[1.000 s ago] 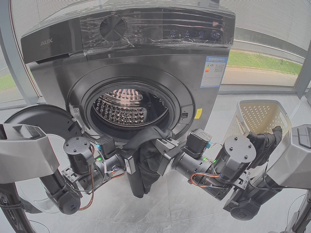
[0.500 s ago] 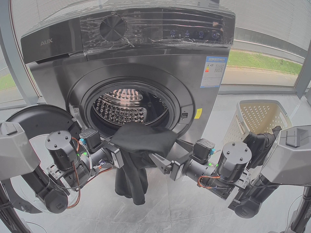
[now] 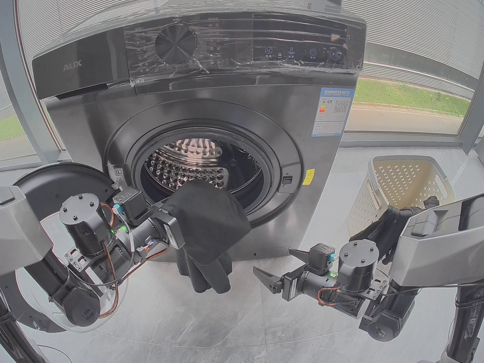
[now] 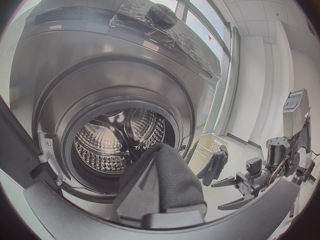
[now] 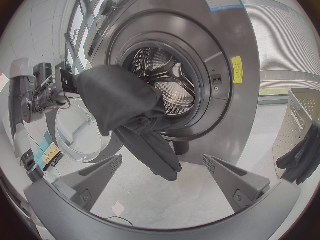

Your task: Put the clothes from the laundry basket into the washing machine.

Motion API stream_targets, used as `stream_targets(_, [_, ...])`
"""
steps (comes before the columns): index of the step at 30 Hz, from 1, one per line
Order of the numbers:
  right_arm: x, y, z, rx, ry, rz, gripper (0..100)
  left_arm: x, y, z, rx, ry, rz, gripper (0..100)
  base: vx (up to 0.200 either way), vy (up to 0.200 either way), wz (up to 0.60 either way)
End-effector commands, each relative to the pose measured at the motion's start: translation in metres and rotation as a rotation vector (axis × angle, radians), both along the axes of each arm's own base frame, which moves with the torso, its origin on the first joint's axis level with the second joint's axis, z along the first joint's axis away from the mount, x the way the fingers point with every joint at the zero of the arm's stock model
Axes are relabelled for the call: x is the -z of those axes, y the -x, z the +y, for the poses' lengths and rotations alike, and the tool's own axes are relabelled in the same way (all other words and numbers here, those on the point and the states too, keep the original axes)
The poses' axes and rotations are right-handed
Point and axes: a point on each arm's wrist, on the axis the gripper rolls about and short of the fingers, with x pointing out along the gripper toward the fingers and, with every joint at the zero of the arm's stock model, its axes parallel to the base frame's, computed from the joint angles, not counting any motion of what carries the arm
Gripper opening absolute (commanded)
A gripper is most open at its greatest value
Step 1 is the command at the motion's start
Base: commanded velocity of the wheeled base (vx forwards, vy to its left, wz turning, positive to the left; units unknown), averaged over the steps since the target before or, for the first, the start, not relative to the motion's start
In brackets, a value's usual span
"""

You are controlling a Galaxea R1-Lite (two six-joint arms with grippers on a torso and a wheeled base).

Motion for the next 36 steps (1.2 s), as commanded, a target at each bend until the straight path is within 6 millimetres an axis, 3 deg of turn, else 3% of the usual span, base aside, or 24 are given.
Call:
stream_targets(1, [0.014, -0.003, 0.001, 0.005, 0.026, 0.03, 100, -0.007, 0.004, 0.001, 0.009, 0.013, -0.022, 0, 0.0, 0.0, 0.0])
stream_targets(10, [0.031, -0.02, 0.006, 0.024, 0.031, 0.029, 100, -0.024, 0.024, 0.005, 0.105, 0.067, -0.044, 0, 0.0, 0.0, 0.0])
stream_targets(36, [0.056, -0.073, 0.049, -0.027, -0.03, -0.11, 100, -0.019, 0.031, 0.002, 0.14, 0.055, -0.02, 0, 0.0, 0.0, 0.0])
